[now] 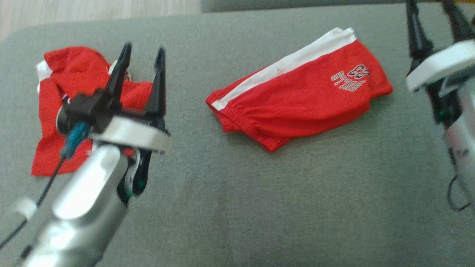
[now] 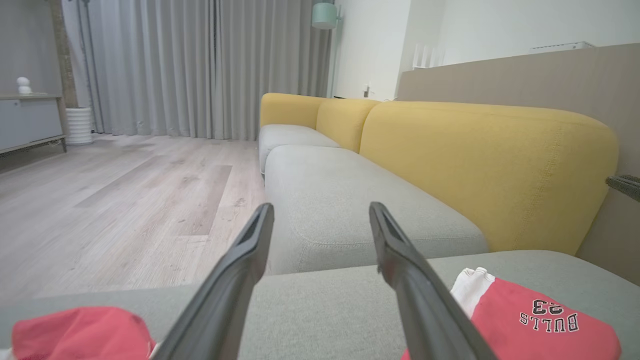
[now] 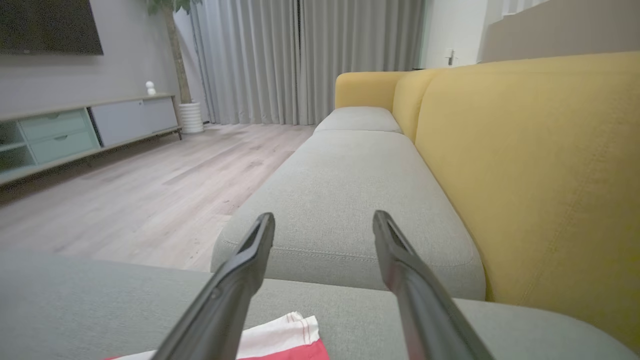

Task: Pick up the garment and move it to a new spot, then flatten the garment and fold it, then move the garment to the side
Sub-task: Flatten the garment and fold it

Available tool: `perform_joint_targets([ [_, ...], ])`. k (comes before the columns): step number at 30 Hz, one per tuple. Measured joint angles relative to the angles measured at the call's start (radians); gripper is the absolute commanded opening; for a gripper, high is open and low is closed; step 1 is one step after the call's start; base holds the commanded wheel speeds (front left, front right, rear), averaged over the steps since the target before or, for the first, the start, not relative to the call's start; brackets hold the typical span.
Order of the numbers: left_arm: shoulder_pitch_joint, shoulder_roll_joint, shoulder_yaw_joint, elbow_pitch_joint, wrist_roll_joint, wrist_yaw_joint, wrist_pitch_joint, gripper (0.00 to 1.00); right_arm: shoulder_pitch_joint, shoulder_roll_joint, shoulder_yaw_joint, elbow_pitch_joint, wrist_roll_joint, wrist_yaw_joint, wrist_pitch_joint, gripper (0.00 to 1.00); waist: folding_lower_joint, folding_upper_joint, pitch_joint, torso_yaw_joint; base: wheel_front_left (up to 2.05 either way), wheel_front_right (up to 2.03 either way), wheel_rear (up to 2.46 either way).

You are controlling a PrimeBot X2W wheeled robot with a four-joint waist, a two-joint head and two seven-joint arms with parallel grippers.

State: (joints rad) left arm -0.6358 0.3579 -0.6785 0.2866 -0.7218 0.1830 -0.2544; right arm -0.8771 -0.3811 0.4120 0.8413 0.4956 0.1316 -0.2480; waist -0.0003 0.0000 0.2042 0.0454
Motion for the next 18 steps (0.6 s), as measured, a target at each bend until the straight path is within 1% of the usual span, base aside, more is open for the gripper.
perform_joint_targets([
  [2, 0.065, -0.002, 0.036, -0.015, 0.013, 0.002, -0.001, 1.00, 0.064, 0.028, -0.054, -0.036, -0.006, 0.000, 0.000, 1.00, 0.0000, 0.0000, -0.025, -0.010, 0.00, 0.00, 0.00],
  [3, 0.065, -0.002, 0.036, -0.015, 0.013, 0.002, -0.001, 1.00, 0.064, 0.028, -0.054, -0.036, -0.006, 0.000, 0.000, 1.00, 0.0000, 0.0000, -0.025, -0.010, 0.00, 0.00, 0.00],
  [5, 0.124, -0.009, 0.061, -0.022, 0.030, 0.001, -0.001, 1.00, 0.133, 0.060, -0.115, -0.073, -0.020, 0.000, -0.001, 1.00, 0.0000, 0.0000, -0.048, -0.017, 0.00, 0.00, 0.00],
  [10, 0.239, -0.042, 0.111, -0.031, 0.075, -0.014, -0.001, 1.00, 0.319, 0.154, -0.256, -0.179, -0.106, 0.000, -0.003, 1.00, 0.0000, 0.0000, -0.097, -0.030, 0.00, 0.00, 0.00],
  [15, 0.320, -0.080, 0.159, -0.031, 0.130, -0.036, -0.001, 1.00, 0.513, 0.265, -0.336, -0.277, -0.217, 0.000, -0.003, 1.00, 0.0001, 0.0001, -0.121, -0.036, 0.00, 0.00, 0.00],
  [18, 0.358, -0.103, 0.183, -0.029, 0.161, -0.053, -0.001, 1.00, 0.607, 0.304, -0.359, -0.320, -0.272, 0.000, -0.001, 1.00, 0.0002, 0.0000, -0.124, -0.037, 0.00, 0.00, 0.00],
])
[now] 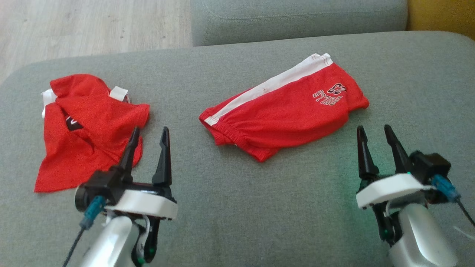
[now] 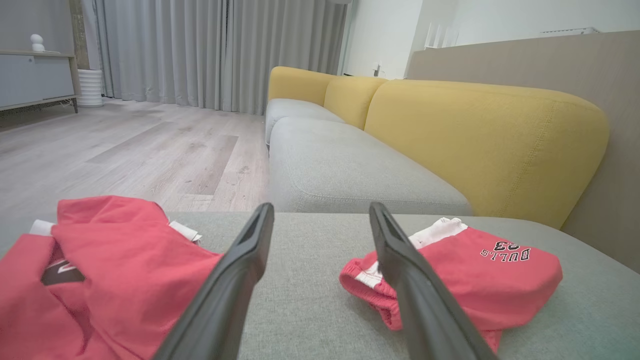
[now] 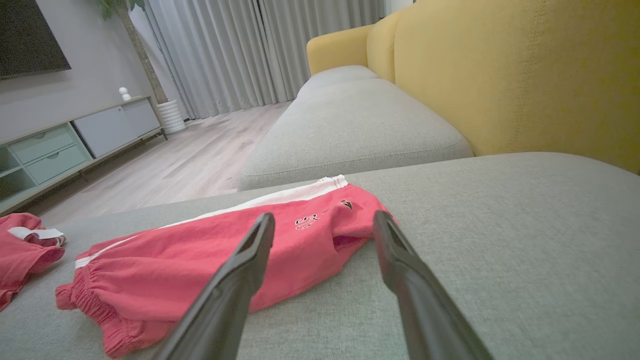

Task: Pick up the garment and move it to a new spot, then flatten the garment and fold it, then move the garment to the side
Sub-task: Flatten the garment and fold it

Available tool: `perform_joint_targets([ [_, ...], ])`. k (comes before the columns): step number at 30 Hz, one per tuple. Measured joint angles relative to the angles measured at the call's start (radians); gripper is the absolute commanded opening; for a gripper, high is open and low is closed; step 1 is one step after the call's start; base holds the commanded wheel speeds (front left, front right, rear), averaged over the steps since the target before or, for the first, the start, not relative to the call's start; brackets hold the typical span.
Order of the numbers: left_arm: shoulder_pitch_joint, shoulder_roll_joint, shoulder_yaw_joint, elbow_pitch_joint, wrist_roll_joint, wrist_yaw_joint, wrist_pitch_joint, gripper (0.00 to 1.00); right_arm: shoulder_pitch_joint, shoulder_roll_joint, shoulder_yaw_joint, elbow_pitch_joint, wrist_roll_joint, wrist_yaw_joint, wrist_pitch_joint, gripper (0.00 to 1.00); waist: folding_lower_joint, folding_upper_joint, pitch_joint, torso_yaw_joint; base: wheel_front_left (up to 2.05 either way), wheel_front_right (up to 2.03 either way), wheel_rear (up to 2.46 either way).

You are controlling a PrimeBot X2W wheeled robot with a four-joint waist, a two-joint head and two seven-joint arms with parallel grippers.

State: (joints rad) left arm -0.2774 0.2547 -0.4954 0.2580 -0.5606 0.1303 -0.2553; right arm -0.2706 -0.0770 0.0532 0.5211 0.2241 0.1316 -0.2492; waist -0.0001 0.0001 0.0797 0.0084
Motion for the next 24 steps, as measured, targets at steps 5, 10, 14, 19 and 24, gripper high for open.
perform_joint_targets([
  [5, 0.027, -0.035, 0.038, 0.013, 0.046, -0.033, 0.000, 1.00, 0.054, 0.016, -0.028, -0.075, -0.028, 0.000, 0.025, 1.00, 0.0001, 0.0000, 0.005, 0.003, 0.00, 0.00, 0.00],
  [10, 0.027, -0.060, 0.068, 0.025, 0.080, -0.062, 0.000, 1.00, 0.055, 0.018, -0.036, -0.134, -0.032, 0.000, 0.056, 1.00, 0.0001, 0.0000, 0.015, 0.010, 0.00, 0.00, 0.00],
  [14, 0.026, -0.078, 0.076, 0.033, 0.103, -0.082, 0.000, 1.00, 0.055, 0.020, -0.049, -0.161, -0.032, 0.000, 0.071, 1.00, 0.0001, 0.0000, 0.032, 0.020, 0.00, 0.00, 0.00],
  [19, 0.013, -0.092, 0.081, 0.043, 0.123, -0.107, 0.000, 1.00, 0.025, 0.022, -0.104, -0.158, -0.042, 0.000, 0.118, 1.00, 0.0001, 0.0000, 0.068, 0.036, 0.00, 0.00, 0.00],
  [24, -0.029, -0.110, 0.083, 0.053, 0.140, -0.132, 0.000, 1.00, -0.110, 0.022, -0.210, -0.093, -0.030, 0.000, 0.177, 1.00, 0.0002, 0.0000, 0.119, 0.062, 0.00, 0.00, 0.00],
])
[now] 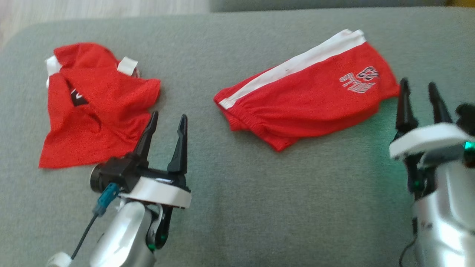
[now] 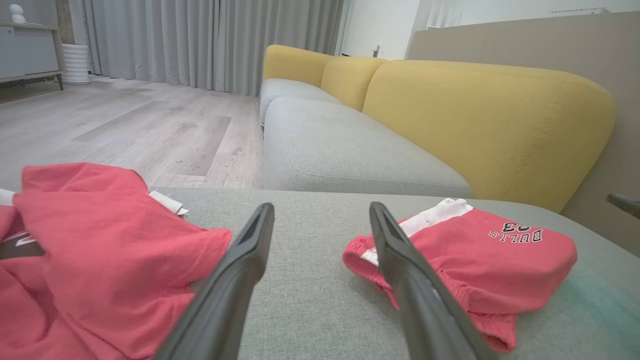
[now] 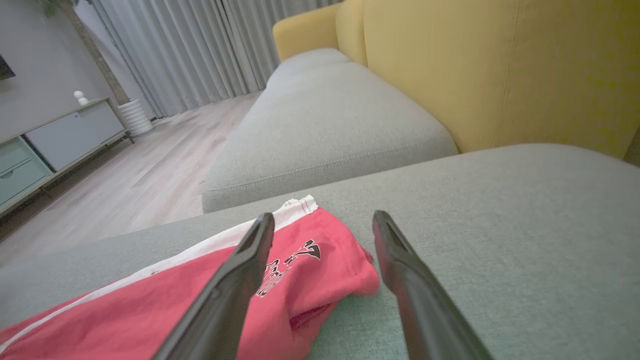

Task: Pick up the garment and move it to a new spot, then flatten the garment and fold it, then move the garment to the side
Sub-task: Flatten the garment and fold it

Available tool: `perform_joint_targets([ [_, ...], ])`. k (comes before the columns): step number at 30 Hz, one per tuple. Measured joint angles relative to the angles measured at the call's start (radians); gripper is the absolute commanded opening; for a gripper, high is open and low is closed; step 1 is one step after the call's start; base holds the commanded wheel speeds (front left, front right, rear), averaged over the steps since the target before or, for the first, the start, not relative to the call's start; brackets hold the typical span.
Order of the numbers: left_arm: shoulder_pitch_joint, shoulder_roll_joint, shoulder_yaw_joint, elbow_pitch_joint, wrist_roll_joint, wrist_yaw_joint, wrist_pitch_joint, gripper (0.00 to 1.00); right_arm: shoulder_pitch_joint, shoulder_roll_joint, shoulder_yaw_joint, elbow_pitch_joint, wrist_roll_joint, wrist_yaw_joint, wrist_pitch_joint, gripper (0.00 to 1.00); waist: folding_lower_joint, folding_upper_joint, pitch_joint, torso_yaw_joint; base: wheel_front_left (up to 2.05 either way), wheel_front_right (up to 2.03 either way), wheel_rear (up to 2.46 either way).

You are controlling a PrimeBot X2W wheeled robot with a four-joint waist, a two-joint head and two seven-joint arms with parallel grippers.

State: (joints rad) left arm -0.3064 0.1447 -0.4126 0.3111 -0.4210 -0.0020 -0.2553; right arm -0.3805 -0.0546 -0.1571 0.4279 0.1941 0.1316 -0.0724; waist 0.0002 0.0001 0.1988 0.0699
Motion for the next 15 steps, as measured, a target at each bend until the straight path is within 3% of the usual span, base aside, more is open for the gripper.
perform_joint_targets([
  [7, -0.051, -0.035, 0.000, 0.018, 0.027, -0.040, 0.000, 1.00, -0.212, 0.000, -0.205, 0.257, -0.031, 0.000, 0.074, 1.00, 0.0001, 0.0000, 0.087, 0.057, 0.00, 0.00, 0.00],
  [15, -0.105, -0.063, 0.002, 0.030, 0.047, -0.061, 0.000, 1.00, -0.372, -0.001, -0.388, 0.447, -0.261, 0.000, 0.118, 1.00, 0.0001, 0.0000, 0.155, 0.117, 0.00, 0.00, 0.00],
])
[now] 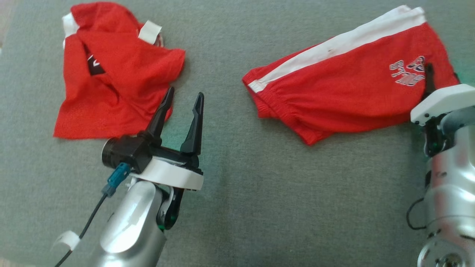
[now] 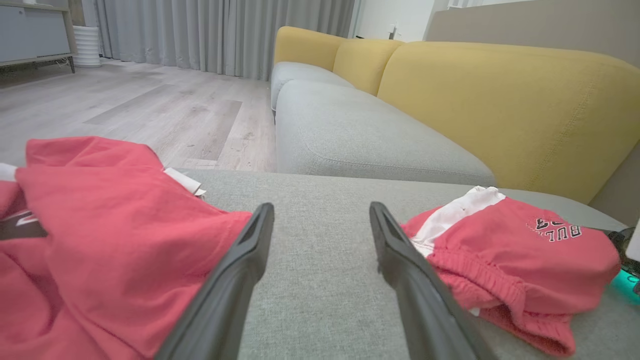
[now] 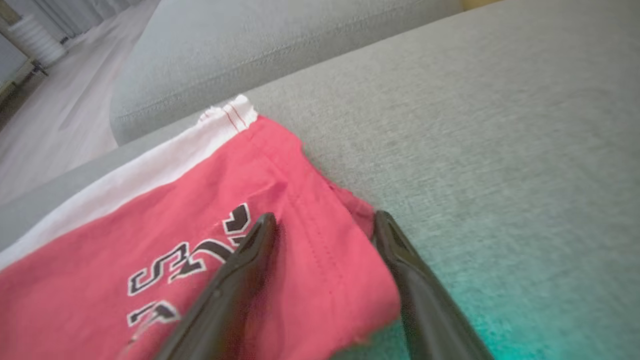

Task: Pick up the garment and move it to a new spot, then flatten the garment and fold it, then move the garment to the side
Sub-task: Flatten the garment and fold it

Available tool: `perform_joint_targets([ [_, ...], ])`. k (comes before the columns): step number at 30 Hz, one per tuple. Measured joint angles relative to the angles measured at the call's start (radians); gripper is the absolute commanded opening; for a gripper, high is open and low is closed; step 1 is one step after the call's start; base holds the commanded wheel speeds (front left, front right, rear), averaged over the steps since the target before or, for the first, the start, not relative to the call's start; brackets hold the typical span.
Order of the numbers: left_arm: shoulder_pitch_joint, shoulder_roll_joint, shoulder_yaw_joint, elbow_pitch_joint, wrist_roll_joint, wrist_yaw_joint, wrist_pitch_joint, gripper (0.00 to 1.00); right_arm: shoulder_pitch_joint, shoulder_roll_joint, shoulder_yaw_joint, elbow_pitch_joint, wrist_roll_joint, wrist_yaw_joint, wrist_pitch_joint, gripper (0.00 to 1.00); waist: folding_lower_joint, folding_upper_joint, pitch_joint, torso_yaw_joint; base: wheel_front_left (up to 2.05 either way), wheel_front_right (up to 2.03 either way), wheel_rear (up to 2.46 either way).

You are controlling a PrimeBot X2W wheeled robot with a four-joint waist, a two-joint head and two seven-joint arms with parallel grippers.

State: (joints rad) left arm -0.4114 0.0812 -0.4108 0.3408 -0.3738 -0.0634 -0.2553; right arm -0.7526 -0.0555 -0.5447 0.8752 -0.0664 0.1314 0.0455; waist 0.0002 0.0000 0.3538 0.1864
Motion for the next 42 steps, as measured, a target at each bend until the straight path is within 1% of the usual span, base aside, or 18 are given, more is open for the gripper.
perform_joint_targets([
  [3, -0.002, -0.006, 0.008, 0.004, 0.005, -0.008, 0.000, 1.00, -0.040, -0.006, -0.050, 0.027, -0.067, 0.000, 0.008, 1.00, -0.0002, 0.0000, 0.015, 0.013, 0.00, 0.00, 0.00],
  [6, -0.002, -0.010, 0.013, 0.007, 0.006, -0.008, 0.000, 1.00, -0.067, -0.010, -0.058, 0.050, -0.099, 0.000, 0.009, 1.00, -0.0001, 0.0000, 0.020, 0.016, 0.00, 0.00, 0.00],
  [7, -0.002, -0.012, 0.016, 0.008, 0.008, -0.008, 0.000, 1.00, -0.077, -0.012, -0.058, 0.063, -0.109, 0.000, 0.009, 0.62, -0.0002, 0.0000, 0.021, 0.016, 0.00, 0.00, 0.00],
  [8, -0.002, -0.014, 0.019, 0.009, 0.014, -0.009, 0.000, 1.00, -0.084, -0.013, -0.058, 0.072, -0.118, 0.000, 0.006, 0.00, -0.0002, 0.0000, 0.021, 0.015, 0.00, 0.00, 0.00],
  [13, -0.002, -0.021, 0.030, 0.014, 0.016, -0.017, 0.000, 1.00, -0.095, -0.007, -0.048, 0.102, -0.148, 0.000, -0.025, 0.00, -0.0001, 0.0000, 0.010, -0.004, 0.00, 0.00, 0.00],
  [17, -0.001, -0.024, 0.041, 0.015, 0.025, -0.021, 0.000, 1.00, -0.093, -0.007, -0.042, 0.108, -0.144, 0.000, -0.051, 0.00, -0.0001, 0.0000, -0.008, -0.028, 0.00, 0.00, 0.00],
  [19, 0.000, -0.025, 0.047, 0.015, 0.029, -0.025, 0.000, 1.00, -0.089, -0.010, -0.034, 0.105, -0.124, 0.000, -0.062, 0.00, -0.0002, 0.0000, -0.020, -0.042, 0.00, 0.00, 0.00],
  [25, 0.021, -0.026, 0.061, 0.016, 0.042, -0.026, 0.000, 1.00, -0.021, -0.035, -0.033, 0.053, -0.044, 0.000, -0.074, 0.00, -0.0003, 0.0000, -0.061, -0.083, 0.00, 0.00, 0.00],
  [30, 0.052, -0.026, 0.062, 0.014, 0.067, -0.026, 0.000, 1.00, 0.073, -0.049, -0.111, -0.016, -0.030, 0.000, -0.079, 0.00, -0.0003, 0.0000, -0.097, -0.114, 0.00, 0.00, 0.00],
  [32, 0.060, -0.026, 0.062, 0.013, 0.067, -0.026, 0.000, 1.00, 0.105, -0.047, -0.127, -0.033, -0.026, 0.000, -0.077, 0.00, -0.0004, 0.0000, -0.110, -0.124, 0.00, 0.00, 0.00],
  [36, 0.065, -0.026, 0.066, 0.012, 0.067, -0.034, 0.000, 1.00, 0.131, -0.035, -0.130, -0.051, -0.003, 0.000, -0.070, 0.00, -0.0004, 0.0000, -0.119, -0.135, 0.00, 0.00, 0.00],
  [42, 0.065, -0.026, 0.066, 0.010, 0.076, -0.035, 0.000, 1.00, 0.131, -0.023, -0.105, -0.072, 0.041, 0.000, -0.087, 0.00, -0.0003, 0.0000, -0.114, -0.126, 0.00, 0.00, 0.00],
])
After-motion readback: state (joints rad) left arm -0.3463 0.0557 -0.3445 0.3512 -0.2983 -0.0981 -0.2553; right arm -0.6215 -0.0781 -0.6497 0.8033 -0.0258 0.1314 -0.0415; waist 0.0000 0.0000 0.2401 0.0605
